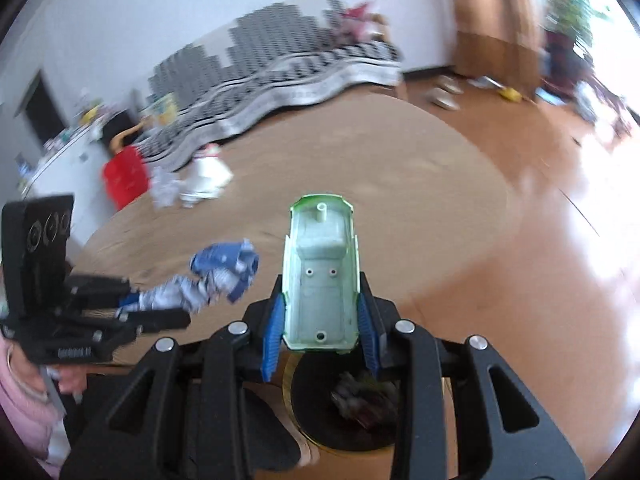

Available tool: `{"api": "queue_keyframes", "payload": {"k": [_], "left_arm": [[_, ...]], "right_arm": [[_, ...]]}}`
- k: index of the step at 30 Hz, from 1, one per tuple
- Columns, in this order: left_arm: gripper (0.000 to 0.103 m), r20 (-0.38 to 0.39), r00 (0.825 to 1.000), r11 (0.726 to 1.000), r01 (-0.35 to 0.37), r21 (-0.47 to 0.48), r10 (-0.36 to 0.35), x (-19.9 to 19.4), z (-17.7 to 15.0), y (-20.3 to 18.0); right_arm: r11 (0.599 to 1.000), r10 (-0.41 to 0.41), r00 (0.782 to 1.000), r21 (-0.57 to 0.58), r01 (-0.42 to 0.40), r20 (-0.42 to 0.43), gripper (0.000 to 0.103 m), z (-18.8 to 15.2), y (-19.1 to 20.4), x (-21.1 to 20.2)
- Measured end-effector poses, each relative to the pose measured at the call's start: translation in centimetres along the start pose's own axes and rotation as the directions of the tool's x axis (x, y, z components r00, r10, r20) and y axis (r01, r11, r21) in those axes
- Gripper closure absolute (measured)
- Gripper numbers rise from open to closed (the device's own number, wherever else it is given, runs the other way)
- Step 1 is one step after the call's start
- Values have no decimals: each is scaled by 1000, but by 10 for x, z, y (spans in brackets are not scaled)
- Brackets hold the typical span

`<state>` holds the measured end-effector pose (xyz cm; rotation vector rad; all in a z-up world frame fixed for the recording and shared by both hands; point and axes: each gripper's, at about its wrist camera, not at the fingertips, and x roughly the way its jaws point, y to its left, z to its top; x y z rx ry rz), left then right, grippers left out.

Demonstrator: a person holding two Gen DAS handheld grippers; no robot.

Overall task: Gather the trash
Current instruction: 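Carry the foil wrapper and green tray over the black bin and release both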

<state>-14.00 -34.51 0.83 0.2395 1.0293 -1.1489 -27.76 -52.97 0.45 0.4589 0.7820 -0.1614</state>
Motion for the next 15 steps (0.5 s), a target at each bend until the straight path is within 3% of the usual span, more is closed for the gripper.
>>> {"api": "queue_keyframes", "payload": {"k": [3, 8, 13, 15], "left_arm": [[83, -9, 1000, 1000, -10, -19, 10, 42, -15, -34], [83, -66, 996, 997, -56, -50, 53, 96, -39, -49], [83, -172, 985, 991, -57, -125, 35, 129, -62, -30], [83, -175, 984, 983, -56, -172, 25, 131, -60, -17]], "right_arm": [[996, 8, 999, 88, -5, -38, 70, -26, -35, 4], [984, 30, 991, 176, -6, -133, 70, -65, -71, 42], [968, 81, 974, 248, -26, -211, 70, -89, -82, 76], [961, 103, 968, 274, -38, -228, 70, -93, -84, 84]]}}
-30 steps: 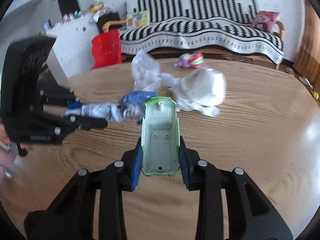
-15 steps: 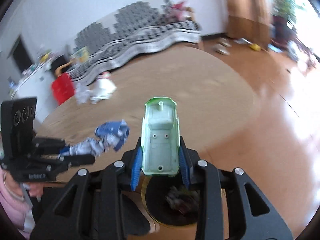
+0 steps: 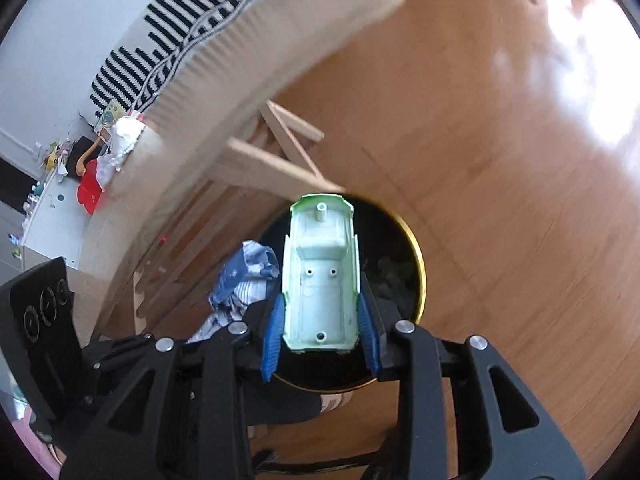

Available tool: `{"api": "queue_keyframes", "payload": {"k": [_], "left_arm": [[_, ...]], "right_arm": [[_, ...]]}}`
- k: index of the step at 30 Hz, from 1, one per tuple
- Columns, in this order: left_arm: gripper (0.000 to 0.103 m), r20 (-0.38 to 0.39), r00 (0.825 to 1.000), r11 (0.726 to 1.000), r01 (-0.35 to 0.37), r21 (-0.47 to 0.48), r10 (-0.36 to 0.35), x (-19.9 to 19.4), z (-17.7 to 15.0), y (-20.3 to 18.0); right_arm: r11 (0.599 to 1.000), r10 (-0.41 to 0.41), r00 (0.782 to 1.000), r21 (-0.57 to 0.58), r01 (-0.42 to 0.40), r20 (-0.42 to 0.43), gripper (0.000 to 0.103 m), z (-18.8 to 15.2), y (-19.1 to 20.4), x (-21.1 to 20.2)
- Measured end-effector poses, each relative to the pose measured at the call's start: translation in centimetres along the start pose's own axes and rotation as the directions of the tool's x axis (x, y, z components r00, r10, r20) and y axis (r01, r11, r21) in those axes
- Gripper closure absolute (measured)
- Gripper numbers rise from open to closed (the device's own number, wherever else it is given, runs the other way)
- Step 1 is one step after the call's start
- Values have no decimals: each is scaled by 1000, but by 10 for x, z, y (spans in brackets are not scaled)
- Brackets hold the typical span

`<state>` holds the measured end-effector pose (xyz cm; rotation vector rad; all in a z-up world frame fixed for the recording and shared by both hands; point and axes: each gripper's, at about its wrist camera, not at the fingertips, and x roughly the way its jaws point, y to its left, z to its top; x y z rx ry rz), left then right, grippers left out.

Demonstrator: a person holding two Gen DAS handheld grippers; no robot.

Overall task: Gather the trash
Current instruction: 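Carry the foil wrapper and green tray over the black bin and release both, then grasp the clear plastic bag with the left gripper while the right grasps the white paper wad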

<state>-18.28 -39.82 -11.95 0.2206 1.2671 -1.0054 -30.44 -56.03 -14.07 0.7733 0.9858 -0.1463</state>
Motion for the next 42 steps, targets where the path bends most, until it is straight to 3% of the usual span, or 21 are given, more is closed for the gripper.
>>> {"api": "queue_keyframes", "payload": {"k": [3, 11, 28, 29, 30, 31, 32, 36, 38, 39, 41, 42], "left_arm": [[83, -8, 1000, 999, 13, -50, -13, 2, 2, 13], [83, -9, 1000, 999, 28, -14, -28, 6, 1, -6], [82, -3, 998, 997, 58, -60, -58, 5, -3, 10], [72, -6, 998, 997, 54, -58, -55, 5, -3, 9], [41, -6, 999, 998, 37, -57, -38, 5, -3, 8], [24, 1, 1000, 998, 12, -59, -12, 5, -3, 6], [9, 25, 999, 998, -23, -61, 25, 2, -4, 5], [8, 66, 996, 997, -58, -45, 61, -5, -5, -2], [8, 92, 993, 997, -71, -34, 73, -13, -4, -7], [8, 130, 989, 998, -62, -25, 65, -26, -4, -10], [8, 211, 976, 998, -62, -9, 63, -53, -2, -13], [6, 263, 961, 996, -87, 1, 84, -73, 2, -14]], "right_arm": [[1000, -5, 1000, 0, 5, -3, 70, -1, 2, 3], [1000, -14, 1000, 26, 14, -25, 70, 2, -1, 10], [1000, 15, 999, -7, -15, -42, 70, 7, 11, 20], [1000, 18, 999, -3, -18, -37, 67, 8, 11, 19], [1000, 19, 1000, 12, -19, -24, 46, 9, 9, 17], [999, 14, 1000, 31, -14, 1, 16, 11, 7, 14], [999, 9, 1000, 44, -10, 21, 9, 13, 4, 11], [994, -52, 997, 101, 46, 56, 8, 19, -7, 1], [978, -198, 976, 92, 190, 88, 7, 22, -6, -8], [934, -357, 923, 55, 353, 142, 7, 23, 3, -17], [881, -462, 857, 7, 473, 228, 7, 26, 19, -28], [873, -470, 841, -3, 488, 267, 7, 28, 28, -35]]}}
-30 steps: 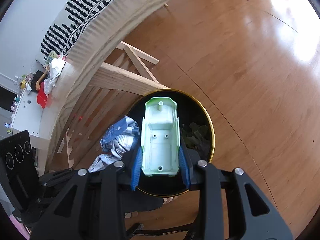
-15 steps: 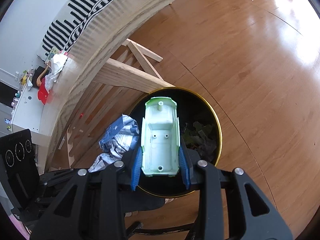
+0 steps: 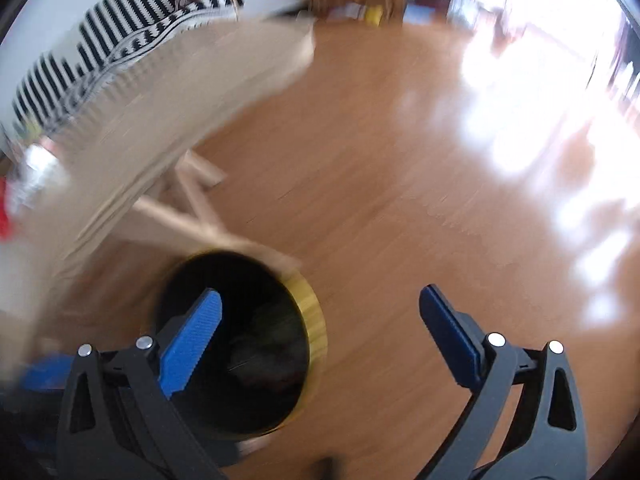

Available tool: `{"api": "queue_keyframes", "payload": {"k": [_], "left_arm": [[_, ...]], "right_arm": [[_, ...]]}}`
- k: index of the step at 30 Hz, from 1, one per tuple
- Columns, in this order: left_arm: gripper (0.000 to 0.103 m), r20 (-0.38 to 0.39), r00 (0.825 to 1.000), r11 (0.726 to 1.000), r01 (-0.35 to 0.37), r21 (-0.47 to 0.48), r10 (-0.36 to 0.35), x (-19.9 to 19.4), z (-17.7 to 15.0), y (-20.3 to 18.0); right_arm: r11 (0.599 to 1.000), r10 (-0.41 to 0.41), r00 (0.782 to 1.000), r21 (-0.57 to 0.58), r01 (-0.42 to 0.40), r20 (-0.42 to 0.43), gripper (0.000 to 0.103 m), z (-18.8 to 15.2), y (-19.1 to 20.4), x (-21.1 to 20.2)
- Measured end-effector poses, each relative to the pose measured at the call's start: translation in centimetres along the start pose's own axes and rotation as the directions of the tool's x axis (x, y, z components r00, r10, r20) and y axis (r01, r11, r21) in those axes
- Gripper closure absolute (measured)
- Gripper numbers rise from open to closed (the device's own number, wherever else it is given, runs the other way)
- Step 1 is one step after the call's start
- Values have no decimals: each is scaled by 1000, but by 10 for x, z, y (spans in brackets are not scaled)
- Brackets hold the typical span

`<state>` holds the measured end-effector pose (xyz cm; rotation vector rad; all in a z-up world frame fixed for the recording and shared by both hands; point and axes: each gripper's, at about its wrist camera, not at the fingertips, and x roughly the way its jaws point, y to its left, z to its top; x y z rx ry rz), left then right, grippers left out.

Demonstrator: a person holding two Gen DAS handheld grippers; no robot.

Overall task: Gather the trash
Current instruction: 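Grasp the clear plastic bag with the left gripper while the right grasps the white paper wad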

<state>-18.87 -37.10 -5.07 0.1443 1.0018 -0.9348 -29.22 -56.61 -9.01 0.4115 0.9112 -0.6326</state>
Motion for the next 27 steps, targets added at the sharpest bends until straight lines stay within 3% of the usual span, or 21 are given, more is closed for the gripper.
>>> {"api": "queue_keyframes", "payload": {"k": [2, 4, 7, 10, 13, 16, 18, 21, 24, 27], "left_arm": [[6, 52, 997, 998, -53, 25, 52, -23, 14, 8], [6, 70, 986, 987, -155, 40, 152, -45, 31, 27], [6, 101, 940, 945, -326, -20, 326, -76, 49, 79], [6, 68, 888, 887, -445, -123, 455, -100, 61, 147], [6, 35, 868, 850, -475, -229, 495, -123, 69, 209], [6, -1, 834, 800, -531, -279, 552, -132, 82, 253], [6, -14, 826, 782, -540, -311, 564, -136, 89, 276], [6, -29, 842, 784, -514, -348, 539, -135, 97, 307], [6, -50, 837, 786, -530, -318, 545, -121, 118, 335], [6, -73, 832, 787, -545, -290, 550, -101, 133, 352]], "right_arm": [[1000, 20, 996, -10, -19, 88, 7, 13, 12, -21], [998, 60, 985, -43, -54, 162, 7, 25, 33, -39], [980, 146, 966, -162, -112, 212, 7, 44, 80, -53], [946, 235, 947, -275, -171, 221, 7, 57, 132, -60], [900, 355, 915, -335, -279, 193, 7, 74, 180, -59], [845, 460, 880, -361, -395, 116, 7, 97, 221, -51], [815, 506, 859, -367, -448, 77, 7, 115, 248, -42], [779, 543, 839, -392, -489, 33, 7, 141, 302, -24], [747, 563, 826, -413, -522, -26, 7, 160, 352, 0], [702, 602, 791, -399, -590, -111, 7, 171, 390, 25]]}}
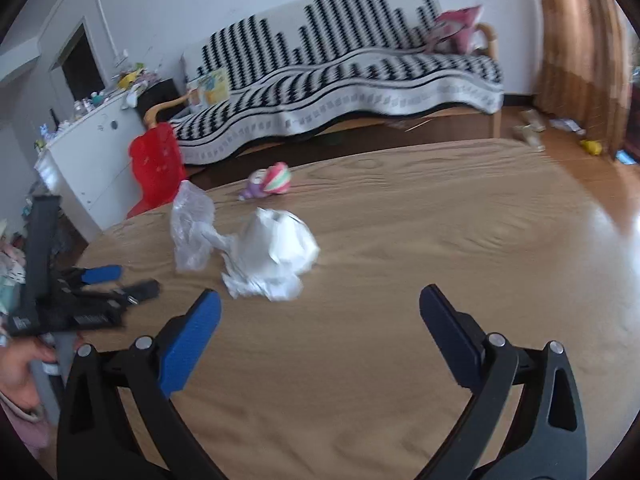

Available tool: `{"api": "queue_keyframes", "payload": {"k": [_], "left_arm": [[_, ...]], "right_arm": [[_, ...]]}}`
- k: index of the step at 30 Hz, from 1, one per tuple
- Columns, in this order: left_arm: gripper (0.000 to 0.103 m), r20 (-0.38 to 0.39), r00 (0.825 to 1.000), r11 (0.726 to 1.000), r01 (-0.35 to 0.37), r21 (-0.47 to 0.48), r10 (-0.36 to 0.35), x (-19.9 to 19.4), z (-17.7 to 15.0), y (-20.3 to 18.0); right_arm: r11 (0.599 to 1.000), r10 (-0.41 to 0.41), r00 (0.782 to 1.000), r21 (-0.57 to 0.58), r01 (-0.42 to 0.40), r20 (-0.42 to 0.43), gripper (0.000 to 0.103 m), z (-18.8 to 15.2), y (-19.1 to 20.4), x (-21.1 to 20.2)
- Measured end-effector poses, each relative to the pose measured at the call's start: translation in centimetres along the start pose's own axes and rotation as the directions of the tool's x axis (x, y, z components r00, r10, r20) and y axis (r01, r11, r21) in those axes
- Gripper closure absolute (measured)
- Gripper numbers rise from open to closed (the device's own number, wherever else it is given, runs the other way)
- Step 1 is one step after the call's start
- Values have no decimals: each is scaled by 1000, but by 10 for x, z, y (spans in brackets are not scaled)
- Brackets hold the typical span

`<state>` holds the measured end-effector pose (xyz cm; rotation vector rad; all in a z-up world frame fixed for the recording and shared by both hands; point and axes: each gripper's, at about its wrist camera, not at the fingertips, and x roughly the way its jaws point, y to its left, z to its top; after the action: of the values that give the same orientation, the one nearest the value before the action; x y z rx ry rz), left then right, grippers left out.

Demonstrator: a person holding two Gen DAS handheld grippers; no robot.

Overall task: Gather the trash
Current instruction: 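Grasp the clear plastic bag with the left gripper while the right grasps the white paper wad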

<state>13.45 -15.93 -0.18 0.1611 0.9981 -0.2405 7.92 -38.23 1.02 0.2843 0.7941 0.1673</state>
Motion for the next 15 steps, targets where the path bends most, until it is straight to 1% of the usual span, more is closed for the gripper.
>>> {"api": "queue_keyframes", "payload": {"k": [2, 3, 6, 8, 9, 11, 13, 15], "left_arm": [[6, -17, 1000, 1000, 13, 3, -13, 16, 11, 4], [6, -25, 1000, 1000, 12, 4, -12, 24, 16, 5], [6, -45, 999, 1000, 24, 1, -24, 43, 26, 11], [6, -60, 997, 999, 54, 1, -54, 57, 33, 14], [6, -66, 996, 999, 51, 4, -51, 62, 36, 16], [6, -76, 996, 999, 34, 2, -34, 77, 41, 20], [6, -93, 994, 999, 48, -24, -50, 90, 45, 25], [6, -67, 997, 999, 26, -18, -27, 93, 45, 27]], "right_arm": [[1000, 31, 997, -6, -31, -75, 7, 15, 5, 30], [999, 49, 995, -5, -49, -91, 7, 20, 6, 41], [997, 70, 991, -18, -73, -115, 7, 36, 11, 68], [995, 96, 987, -27, -101, -131, 7, 42, 15, 83], [994, 102, 985, -36, -108, -140, 7, 42, 16, 87], [992, 78, 984, -87, -93, -162, 7, 41, 22, 102], [990, 50, 982, -120, -73, -184, 7, 39, 25, 118], [989, 55, 977, -120, -81, -204, 7, 37, 23, 127]]}}
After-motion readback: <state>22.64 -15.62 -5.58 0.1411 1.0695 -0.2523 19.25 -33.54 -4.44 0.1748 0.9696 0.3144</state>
